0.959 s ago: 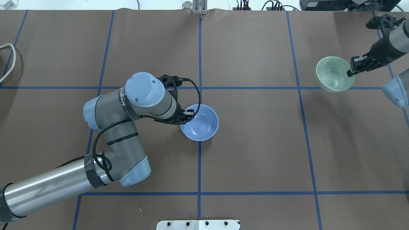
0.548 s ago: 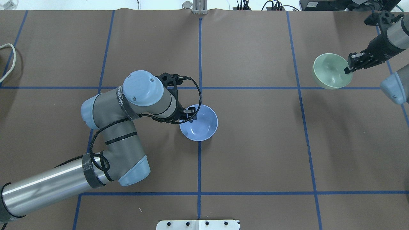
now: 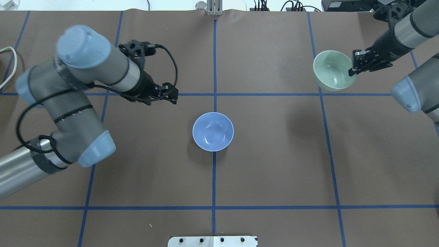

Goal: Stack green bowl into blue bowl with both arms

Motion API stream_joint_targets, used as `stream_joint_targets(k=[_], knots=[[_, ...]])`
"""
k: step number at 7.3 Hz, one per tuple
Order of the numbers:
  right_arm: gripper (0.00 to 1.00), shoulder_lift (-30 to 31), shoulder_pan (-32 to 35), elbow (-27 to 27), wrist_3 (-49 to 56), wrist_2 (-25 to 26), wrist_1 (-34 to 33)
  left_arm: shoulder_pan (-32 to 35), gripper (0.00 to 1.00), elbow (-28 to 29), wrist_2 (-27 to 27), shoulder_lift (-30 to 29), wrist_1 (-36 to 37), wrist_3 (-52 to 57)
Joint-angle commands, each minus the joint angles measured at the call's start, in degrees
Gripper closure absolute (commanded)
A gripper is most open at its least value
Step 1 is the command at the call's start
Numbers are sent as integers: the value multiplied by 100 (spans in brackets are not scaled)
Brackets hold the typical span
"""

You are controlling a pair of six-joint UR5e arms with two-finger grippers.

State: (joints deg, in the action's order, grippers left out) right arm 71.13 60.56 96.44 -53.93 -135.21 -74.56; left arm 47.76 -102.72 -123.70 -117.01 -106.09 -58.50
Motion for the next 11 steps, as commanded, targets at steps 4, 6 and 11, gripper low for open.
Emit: stream_joint_targets(k=[4,6,11], knots=[[100,-783,-1686,455,-2207,1338,-6,2436,3,-99,-1323,1653,44,3295],[100,-995,-2038,455,-2542,1646,-15,2982,3,-38,-1385,2057,35,4254],[100,-1242,-3005,394,-2973,2613,-32,3520,3,59,-1560,2454,27,5014]])
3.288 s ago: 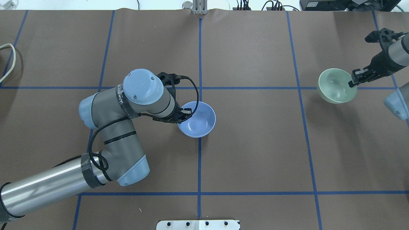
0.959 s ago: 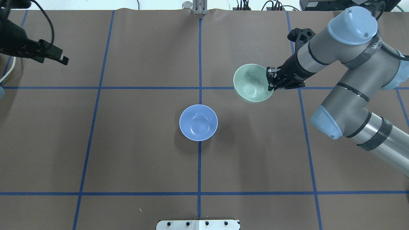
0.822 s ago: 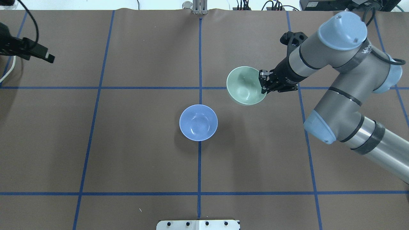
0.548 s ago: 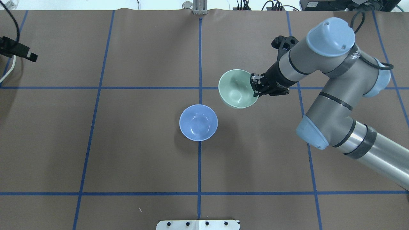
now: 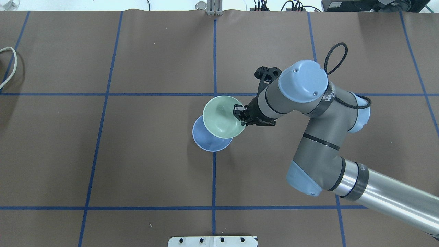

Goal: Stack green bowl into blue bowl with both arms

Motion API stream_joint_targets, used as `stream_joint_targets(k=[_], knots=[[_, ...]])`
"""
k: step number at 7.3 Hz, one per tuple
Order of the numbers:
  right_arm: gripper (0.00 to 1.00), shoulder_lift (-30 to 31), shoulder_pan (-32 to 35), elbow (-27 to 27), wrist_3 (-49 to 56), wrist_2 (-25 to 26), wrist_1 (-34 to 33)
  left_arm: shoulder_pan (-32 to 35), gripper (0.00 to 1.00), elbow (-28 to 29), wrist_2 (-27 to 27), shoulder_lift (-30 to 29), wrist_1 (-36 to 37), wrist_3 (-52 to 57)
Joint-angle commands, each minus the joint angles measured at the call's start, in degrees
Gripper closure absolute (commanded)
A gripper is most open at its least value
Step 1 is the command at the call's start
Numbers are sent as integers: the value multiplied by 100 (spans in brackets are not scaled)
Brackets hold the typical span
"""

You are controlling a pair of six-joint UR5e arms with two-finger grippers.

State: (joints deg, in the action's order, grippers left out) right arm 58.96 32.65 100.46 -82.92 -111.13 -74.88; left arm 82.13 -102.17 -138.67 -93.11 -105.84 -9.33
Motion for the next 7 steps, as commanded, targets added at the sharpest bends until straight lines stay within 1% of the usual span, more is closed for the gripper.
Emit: stream_joint_targets(k=[1,2,7], knots=[[100,-25,-337,-18,-119,249,-9,119,3,4,-98,91,-7,98],[100,-51,-443,-26,-180,397,-35,128,3,4,-99,144,-42,98],[100,-113,-479,-141,-190,416,-35,128,3,-23,-99,214,-69,141]])
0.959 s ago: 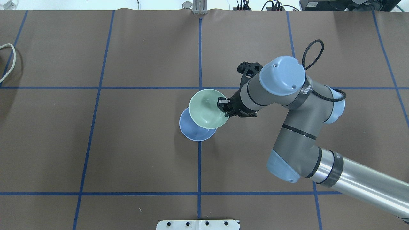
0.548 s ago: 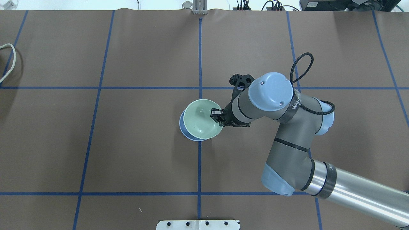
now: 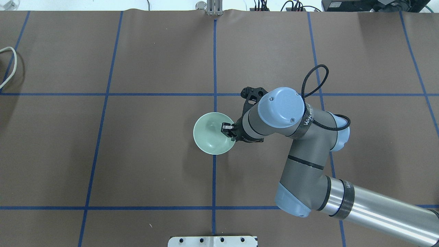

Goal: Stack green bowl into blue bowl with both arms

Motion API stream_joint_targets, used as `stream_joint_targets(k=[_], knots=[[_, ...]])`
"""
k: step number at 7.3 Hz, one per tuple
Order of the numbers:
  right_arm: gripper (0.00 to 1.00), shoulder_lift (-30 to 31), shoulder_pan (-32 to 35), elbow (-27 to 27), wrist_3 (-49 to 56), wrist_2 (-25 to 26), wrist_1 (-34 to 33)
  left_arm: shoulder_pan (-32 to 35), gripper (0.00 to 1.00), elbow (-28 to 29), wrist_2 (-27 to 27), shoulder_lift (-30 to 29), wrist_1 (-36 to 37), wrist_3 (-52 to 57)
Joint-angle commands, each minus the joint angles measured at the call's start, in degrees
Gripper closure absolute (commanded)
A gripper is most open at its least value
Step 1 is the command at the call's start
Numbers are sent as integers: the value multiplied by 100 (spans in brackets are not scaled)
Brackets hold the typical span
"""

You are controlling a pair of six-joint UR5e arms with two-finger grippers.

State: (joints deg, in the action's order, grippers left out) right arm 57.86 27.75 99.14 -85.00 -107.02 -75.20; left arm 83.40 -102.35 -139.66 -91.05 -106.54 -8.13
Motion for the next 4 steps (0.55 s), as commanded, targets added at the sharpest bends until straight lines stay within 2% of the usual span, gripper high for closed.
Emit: stream_joint_targets(k=[1,4], knots=[[100,-38,54,-17,36,5,-13,0,3,-5,0,0,2,22],[100,-169,134,-148,45,-3,-13,0,3,-13,0,9,2,22]])
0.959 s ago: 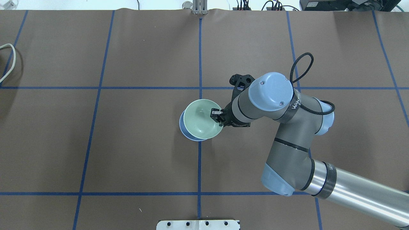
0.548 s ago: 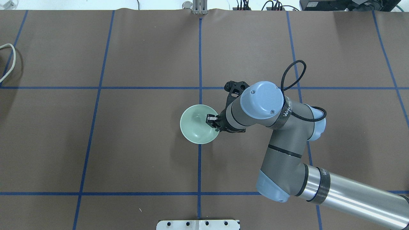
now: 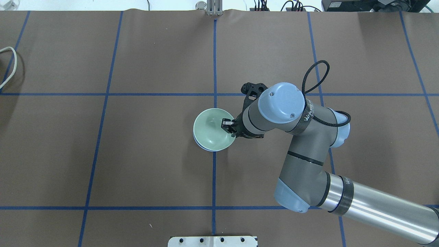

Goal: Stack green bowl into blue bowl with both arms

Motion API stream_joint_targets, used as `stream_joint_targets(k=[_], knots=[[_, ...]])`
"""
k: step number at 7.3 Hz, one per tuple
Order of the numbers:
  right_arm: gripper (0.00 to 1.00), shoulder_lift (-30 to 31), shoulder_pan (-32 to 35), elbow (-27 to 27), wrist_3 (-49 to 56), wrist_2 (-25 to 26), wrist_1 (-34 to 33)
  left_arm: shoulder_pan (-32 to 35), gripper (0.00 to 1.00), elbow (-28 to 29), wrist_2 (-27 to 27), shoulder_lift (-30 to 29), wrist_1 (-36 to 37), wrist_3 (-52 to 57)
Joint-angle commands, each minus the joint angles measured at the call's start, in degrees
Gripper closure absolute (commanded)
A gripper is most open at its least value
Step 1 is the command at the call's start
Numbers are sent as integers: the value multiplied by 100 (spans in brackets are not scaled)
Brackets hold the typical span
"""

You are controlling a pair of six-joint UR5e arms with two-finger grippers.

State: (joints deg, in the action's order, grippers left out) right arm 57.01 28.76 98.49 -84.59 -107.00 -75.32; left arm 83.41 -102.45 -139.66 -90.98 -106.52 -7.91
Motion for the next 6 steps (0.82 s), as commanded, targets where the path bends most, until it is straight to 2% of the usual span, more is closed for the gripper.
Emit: stream_joint_targets(k=[1,6], knots=[[100,-172,59,-197,13,-5,-1,0,3,-3,0,1,0,0],[100,-191,148,-304,39,-49,-1,-9,3,6,0,1,26,0]])
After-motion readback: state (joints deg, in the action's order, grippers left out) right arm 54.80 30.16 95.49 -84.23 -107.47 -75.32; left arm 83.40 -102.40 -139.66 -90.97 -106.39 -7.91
